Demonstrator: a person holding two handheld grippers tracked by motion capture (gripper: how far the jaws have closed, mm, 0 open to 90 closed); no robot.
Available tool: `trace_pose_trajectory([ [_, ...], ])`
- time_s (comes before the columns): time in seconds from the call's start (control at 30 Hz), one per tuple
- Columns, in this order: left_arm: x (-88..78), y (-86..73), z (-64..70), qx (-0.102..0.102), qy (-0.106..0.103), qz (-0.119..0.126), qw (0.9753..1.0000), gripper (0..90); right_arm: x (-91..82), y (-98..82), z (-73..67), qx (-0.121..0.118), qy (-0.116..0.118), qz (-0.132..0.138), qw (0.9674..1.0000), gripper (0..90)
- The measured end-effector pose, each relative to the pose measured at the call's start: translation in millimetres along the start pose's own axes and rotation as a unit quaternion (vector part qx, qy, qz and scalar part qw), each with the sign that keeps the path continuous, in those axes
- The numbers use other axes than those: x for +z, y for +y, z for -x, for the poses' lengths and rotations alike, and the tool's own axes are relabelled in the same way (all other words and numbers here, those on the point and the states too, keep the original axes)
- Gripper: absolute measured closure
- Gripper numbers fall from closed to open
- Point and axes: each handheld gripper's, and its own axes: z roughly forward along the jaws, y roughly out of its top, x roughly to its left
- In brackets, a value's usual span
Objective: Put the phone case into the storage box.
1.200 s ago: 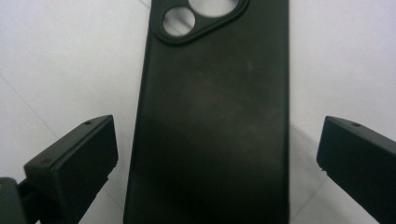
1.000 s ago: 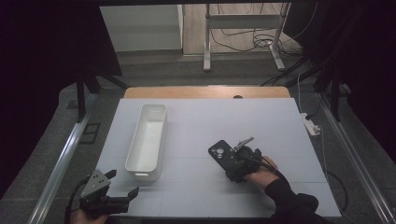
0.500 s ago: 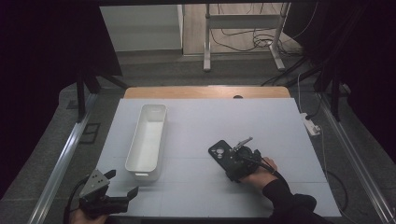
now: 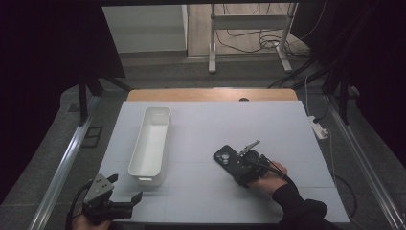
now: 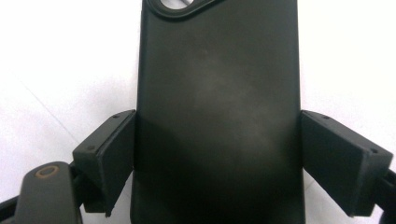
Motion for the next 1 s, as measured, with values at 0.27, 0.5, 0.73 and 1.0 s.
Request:
trace_pose_trajectory([
  [0.27,0.6,1.3,0.6,-0.007,0.000,-0.005,1.0000,0.0,-10.2,-3.4,3.2,-0.001,0.006,0.033,0.9994,14.8],
  [0.5,0.1,7.7,4.5,-0.007,-0.012,0.002,0.9999,0.0,-23.2,-6.8,4.0,-0.007,0.024,0.064,0.9976,14.7],
  [0.73,0.3,14.6,8.6,-0.007,-0.051,0.021,0.9985,0.0,-37.5,-11.4,8.4,0.000,0.034,0.086,0.9957,14.7],
  [1.0,5.6,29.1,14.0,0.019,-0.069,0.031,0.9969,0.0,-51.1,-15.9,8.8,-0.006,0.047,0.113,0.9925,14.8],
])
